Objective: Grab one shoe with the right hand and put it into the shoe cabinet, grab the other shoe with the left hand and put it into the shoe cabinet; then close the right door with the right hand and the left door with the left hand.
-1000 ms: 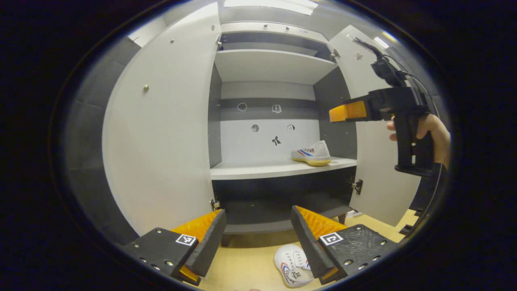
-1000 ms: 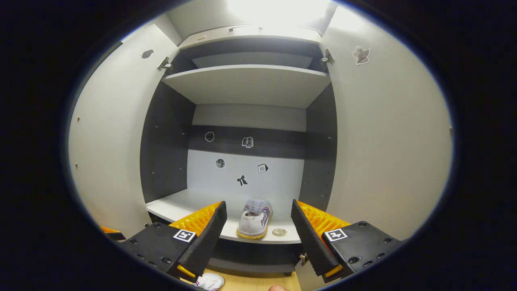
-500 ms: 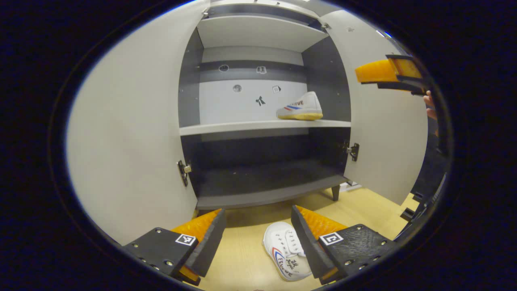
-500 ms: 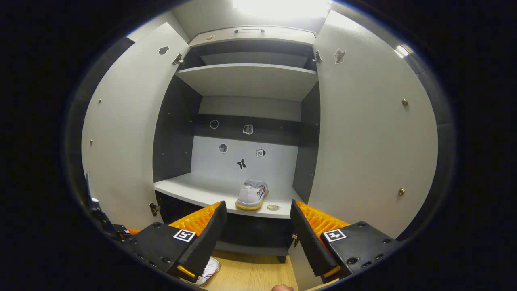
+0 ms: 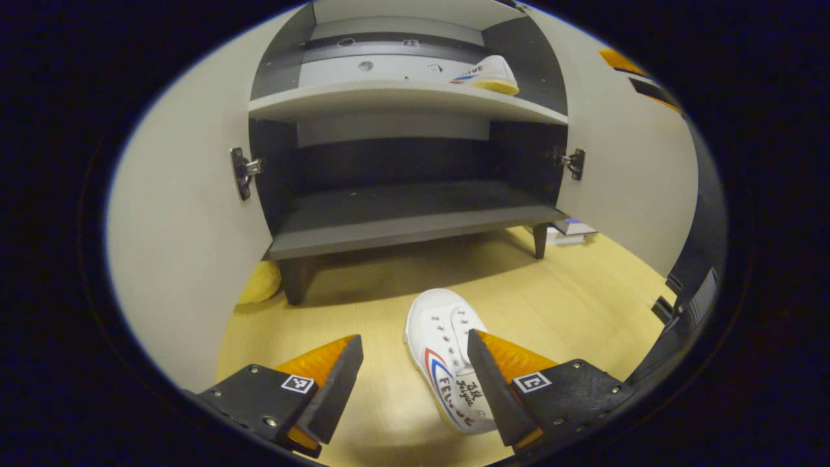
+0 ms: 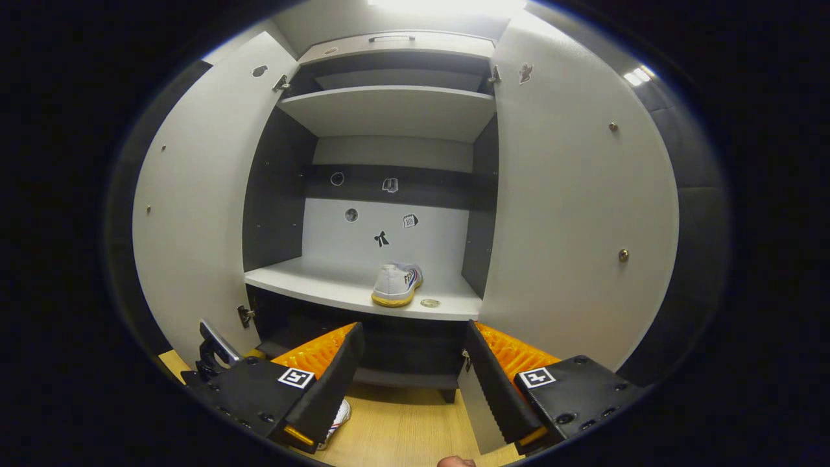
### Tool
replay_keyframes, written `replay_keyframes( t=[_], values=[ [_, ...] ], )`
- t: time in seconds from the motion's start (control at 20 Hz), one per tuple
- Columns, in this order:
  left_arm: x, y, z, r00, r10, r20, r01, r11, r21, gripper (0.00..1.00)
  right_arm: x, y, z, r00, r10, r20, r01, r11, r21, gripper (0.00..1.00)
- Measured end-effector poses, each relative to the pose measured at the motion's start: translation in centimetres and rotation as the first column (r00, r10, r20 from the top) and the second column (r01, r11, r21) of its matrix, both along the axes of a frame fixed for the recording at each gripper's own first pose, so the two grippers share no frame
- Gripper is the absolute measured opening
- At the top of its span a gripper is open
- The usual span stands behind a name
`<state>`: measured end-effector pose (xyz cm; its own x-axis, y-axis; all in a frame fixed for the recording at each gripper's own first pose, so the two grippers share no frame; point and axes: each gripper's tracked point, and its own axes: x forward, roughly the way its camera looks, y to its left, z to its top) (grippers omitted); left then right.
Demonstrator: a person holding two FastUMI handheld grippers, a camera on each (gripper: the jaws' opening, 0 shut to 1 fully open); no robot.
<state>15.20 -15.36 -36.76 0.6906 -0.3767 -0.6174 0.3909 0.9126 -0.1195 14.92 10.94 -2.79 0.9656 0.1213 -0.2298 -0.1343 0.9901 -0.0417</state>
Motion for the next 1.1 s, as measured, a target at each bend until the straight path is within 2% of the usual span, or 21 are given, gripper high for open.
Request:
replay_keyframes(
  t=[0.2, 0.8, 1.05, 1.1],
  values=[
    [-0.6, -0.2, -2.5, 0.997, -0.003, -0.073, 0.003, 1.000, -0.001, 0.95, -0.6, -0.5, -0.7, 1.000, -0.012, -0.020, 0.011, 1.000, -0.010, 0.98],
    [-0.6, -1.3, -6.2, 0.984, -0.002, -0.177, 0.002, 1.000, -0.002, 0.94, -1.6, -1.1, -2.3, 0.997, -0.032, -0.071, 0.032, 0.999, -0.004, 0.99],
    [-0.9, -1.7, -6.4, 0.982, 0.002, -0.187, -0.007, 1.000, -0.025, 0.77, -1.8, -0.8, -2.6, 0.997, -0.017, -0.077, 0.016, 1.000, -0.004, 0.99],
    [-1.1, -1.8, -6.6, 0.979, 0.000, -0.205, -0.006, 0.999, -0.032, 0.78, -1.8, -0.7, -2.6, 0.997, -0.012, -0.077, 0.012, 1.000, -0.002, 0.99]
  ],
)
